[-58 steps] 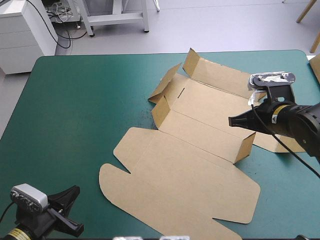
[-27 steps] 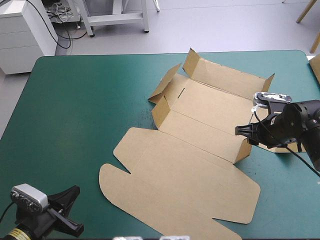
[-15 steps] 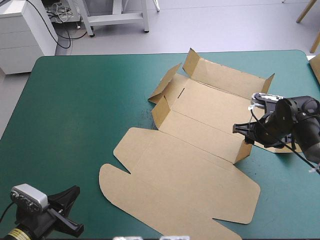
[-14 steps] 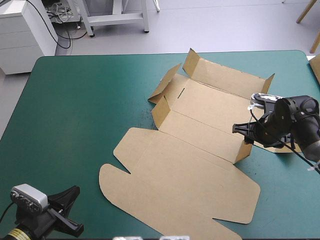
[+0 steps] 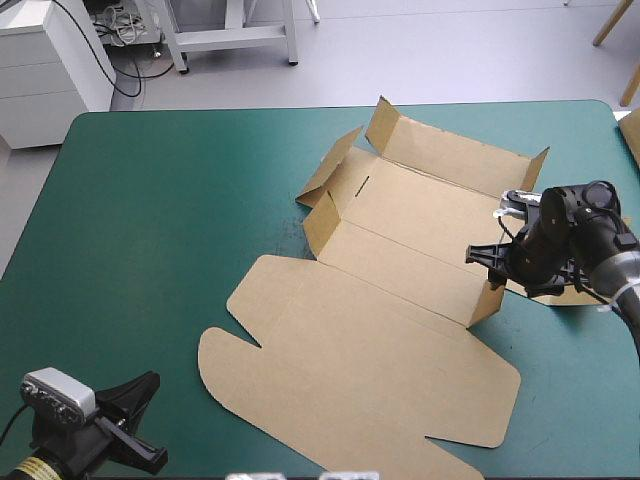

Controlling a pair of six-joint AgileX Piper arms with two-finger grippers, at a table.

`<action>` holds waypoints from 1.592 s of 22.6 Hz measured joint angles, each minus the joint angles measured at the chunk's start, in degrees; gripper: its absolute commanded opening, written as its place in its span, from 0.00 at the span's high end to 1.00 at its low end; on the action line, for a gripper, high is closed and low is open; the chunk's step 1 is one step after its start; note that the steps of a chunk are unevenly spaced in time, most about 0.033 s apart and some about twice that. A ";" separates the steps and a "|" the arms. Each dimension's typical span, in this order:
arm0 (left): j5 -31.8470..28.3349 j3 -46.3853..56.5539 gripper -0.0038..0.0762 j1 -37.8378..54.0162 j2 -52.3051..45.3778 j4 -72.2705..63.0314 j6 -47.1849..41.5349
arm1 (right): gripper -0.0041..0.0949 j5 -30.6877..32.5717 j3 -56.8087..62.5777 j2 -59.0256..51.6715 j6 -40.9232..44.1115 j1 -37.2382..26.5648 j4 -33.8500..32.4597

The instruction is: Fold the box

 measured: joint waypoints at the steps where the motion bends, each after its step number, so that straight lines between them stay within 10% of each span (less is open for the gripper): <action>1: 0.00 0.00 0.96 0.00 0.00 0.00 0.00 | 0.44 -0.13 0.00 0.00 -0.05 -0.31 0.00; 20: 0.00 0.00 0.96 0.00 0.00 -0.05 0.00 | 0.44 -4.62 0.00 5.19 -2.10 -1.11 3.16; 36: 0.00 0.00 0.96 0.00 0.00 -0.05 0.00 | 0.73 -15.10 9.08 5.88 -4.38 -1.11 8.89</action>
